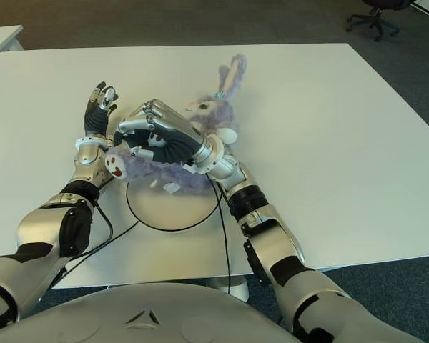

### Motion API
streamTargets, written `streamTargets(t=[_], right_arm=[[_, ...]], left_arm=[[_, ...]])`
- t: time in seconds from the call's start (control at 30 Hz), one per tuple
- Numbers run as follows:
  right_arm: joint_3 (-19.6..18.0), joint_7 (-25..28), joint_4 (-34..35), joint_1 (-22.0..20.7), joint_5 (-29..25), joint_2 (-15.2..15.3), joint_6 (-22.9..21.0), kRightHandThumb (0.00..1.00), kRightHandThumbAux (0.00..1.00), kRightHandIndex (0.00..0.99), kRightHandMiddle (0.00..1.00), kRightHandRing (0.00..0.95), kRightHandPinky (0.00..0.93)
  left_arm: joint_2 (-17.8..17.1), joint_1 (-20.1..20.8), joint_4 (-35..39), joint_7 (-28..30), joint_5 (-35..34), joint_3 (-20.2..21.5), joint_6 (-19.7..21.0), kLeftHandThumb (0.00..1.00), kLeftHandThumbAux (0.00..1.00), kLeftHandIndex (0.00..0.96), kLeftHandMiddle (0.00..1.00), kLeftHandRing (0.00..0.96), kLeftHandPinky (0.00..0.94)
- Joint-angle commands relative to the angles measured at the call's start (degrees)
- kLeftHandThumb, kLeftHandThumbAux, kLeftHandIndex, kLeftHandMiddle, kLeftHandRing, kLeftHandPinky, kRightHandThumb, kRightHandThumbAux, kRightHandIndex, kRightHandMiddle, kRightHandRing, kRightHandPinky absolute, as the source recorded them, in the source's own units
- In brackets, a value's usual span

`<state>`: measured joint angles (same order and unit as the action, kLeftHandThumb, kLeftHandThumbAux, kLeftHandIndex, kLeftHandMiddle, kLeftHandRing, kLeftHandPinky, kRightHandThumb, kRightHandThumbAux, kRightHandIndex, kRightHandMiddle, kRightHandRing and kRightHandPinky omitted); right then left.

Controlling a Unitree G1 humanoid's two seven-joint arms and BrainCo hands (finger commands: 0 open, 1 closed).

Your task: Put the doll into the plate.

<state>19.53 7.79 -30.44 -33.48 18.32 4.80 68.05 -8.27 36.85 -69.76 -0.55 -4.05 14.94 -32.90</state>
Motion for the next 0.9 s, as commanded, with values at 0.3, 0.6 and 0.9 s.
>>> streamTargets(t=[0.3,0.6,0.9], right_arm=[[-1.2,-3.8,3.0,3.2,9.6,1.1,-4.8,0.685,0.712,0.437,0.825,0.821,0.831],[-1.7,-9.3,5.1,4.3,15.0,1.4,-6.6,0.219,0.430,0.349,0.515,0.557,0.585],[-0.5,-9.7,5.7,4.5,14.6,2.2,-7.6,0.271,0.386,0.185,0.238,0.256,0.251]], left_arm=[[2.4,-6.7,-4.3,-1.4,1.3,-0.9,1.8,0.000,0.469,0.000,0.132,0.182,0.151],[2.5,-6.8,-4.3,-1.4,0.9,-0.6,2.1,0.000,0.471,0.000,0.093,0.119,0.085],[4.2,-8.9,-3.7,1.5,0.2,-0.2,-5.7,0.117,0.478,0.000,0.001,0.003,0.000]])
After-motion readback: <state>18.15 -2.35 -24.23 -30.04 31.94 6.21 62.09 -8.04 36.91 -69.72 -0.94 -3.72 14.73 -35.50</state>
